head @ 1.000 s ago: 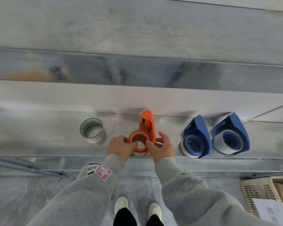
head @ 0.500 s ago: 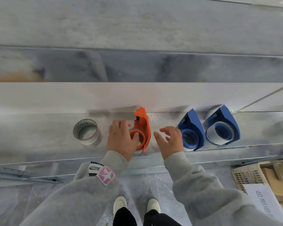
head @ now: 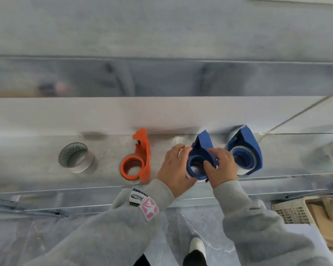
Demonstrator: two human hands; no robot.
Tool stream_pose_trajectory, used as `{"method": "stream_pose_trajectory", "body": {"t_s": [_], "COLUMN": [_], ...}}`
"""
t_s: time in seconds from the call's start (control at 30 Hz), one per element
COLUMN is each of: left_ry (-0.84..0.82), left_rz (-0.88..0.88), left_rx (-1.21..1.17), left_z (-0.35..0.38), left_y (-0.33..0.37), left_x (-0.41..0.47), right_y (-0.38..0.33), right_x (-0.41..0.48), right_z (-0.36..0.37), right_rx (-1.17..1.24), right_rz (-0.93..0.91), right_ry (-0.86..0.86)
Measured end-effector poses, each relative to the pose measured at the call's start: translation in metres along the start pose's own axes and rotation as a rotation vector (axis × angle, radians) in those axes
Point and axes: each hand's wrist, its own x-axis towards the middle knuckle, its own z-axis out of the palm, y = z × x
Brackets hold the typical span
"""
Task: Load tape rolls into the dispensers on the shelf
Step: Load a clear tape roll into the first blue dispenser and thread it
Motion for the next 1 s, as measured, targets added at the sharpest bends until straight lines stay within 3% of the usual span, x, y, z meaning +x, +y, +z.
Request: {"method": "stream_pose_trajectory", "body": {"t_s": [0.1,0.2,0.33,0.6,0.87,0.93,1.0], "left_ry": [-0.170,-0.210,-0.200,-0.099,-0.016,0.065,0.257], "left_rz": [-0.154,-0.247,-0.304,-0.305,-0.229,-0.211,-0.235], "left_rx": [0.026,0.048,-0.071,-0.091,-0.078,-0.062,-0.130], "left_z": [0.030,0.045,0.050,0.048,0.011,-0.012,-0.044], "left_y": [-0.002,-0.001,0.011,0.024,0.040,0.037,0.029], "left_x": [0.016,0.026,0.026,0.025,0.016,0.011,0.006], "right_y": [0.018,0.030,0.034,0.028,0.021,0.022,0.024], "right_x": [0.007,0.011,0.014,0.018,0.018,0.017,0.015], "right_z": [-0.008,-0.011,-0.018,-0.022,-0.022,-0.022,-0.022], "right_rx": [0.024,0.061,0.039,-0.015,0.097,0.113,0.101], "right_rz": [-0.060,-0.059,-0.114,-0.098,-0.014,-0.029,-0.045], "right_ry": [-0.190,-0.380,-0.507,-0.452,-0.406,-0.409,-0.423]}}
